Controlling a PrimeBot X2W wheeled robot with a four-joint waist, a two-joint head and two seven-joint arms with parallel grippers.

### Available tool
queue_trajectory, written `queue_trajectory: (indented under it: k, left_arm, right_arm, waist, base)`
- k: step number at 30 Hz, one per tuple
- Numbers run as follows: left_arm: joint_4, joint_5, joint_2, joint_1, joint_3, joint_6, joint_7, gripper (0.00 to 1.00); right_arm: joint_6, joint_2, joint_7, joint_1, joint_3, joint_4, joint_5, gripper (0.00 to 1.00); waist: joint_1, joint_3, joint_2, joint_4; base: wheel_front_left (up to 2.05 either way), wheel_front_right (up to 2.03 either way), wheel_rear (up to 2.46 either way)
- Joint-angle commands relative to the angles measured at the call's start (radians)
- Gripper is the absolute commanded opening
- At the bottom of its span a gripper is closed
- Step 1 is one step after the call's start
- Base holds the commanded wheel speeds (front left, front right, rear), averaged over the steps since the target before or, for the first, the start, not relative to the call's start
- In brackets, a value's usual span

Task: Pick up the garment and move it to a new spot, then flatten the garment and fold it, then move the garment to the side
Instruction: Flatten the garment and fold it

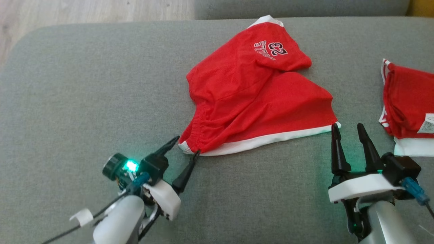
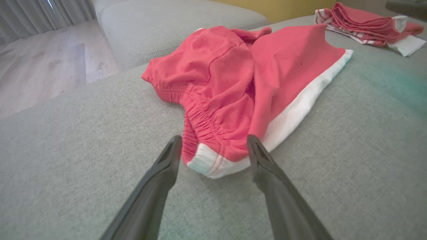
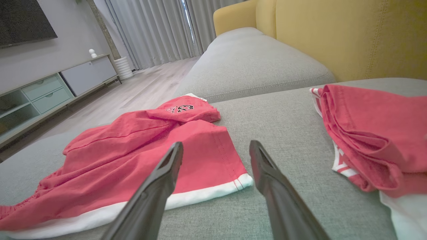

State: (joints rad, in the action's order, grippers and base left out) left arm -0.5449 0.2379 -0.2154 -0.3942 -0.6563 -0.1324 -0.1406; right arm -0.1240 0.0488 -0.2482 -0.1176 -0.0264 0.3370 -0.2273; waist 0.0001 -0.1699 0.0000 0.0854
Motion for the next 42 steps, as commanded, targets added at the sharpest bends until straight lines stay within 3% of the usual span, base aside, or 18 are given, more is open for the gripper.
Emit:
queue_trajectory:
  k: [1,25,27,30,36,42]
  left_arm:
    - [0.012,-0.003,-0.034,-0.055,0.019,0.002,-0.001,1.0]
    - [-0.027,0.112,-0.165,-0.211,-0.258,0.002,0.026,0.99]
    - [-0.027,0.123,-0.172,-0.219,-0.273,0.002,0.026,0.47]
    - [-0.028,0.137,-0.176,-0.228,-0.286,0.002,0.02,0.0]
    - [-0.031,0.152,-0.179,-0.237,-0.302,0.002,0.011,0.0]
    - [-0.022,0.208,-0.163,-0.232,-0.252,0.023,-0.033,0.0]
  right_arm:
    - [-0.007,0.002,-0.013,-0.03,-0.025,-0.022,0.009,1.0]
    - [-0.007,0.002,-0.013,-0.06,-0.016,0.001,0.002,1.0]
    - [-0.007,0.002,-0.013,-0.062,-0.016,0.005,0.003,1.0]
    - [-0.007,0.002,-0.013,-0.064,-0.015,0.011,0.003,1.0]
    - [-0.007,0.001,-0.01,-0.065,-0.004,0.022,0.011,1.0]
    - [-0.007,0.001,0.043,-0.085,0.03,0.062,0.03,1.0]
  waist:
    - [-0.0001,-0.009,0.0,-0.005]
    - [-0.0001,-0.026,0.0,-0.018]
    - [-0.0001,-0.026,0.0,-0.019]
    - [-0.0001,-0.026,0.0,-0.02]
    - [-0.0001,-0.028,0.0,-0.019]
    - [-0.0001,-0.028,0.0,-0.014]
  base:
    - [0.0,0.0,0.0]
    - [0.0,0.0,0.0]
    - [0.0,0.0,0.0]
    - [0.0,0.0,0.0]
    - [0.0,0.0,0.0]
    - [0.0,0.0,0.0]
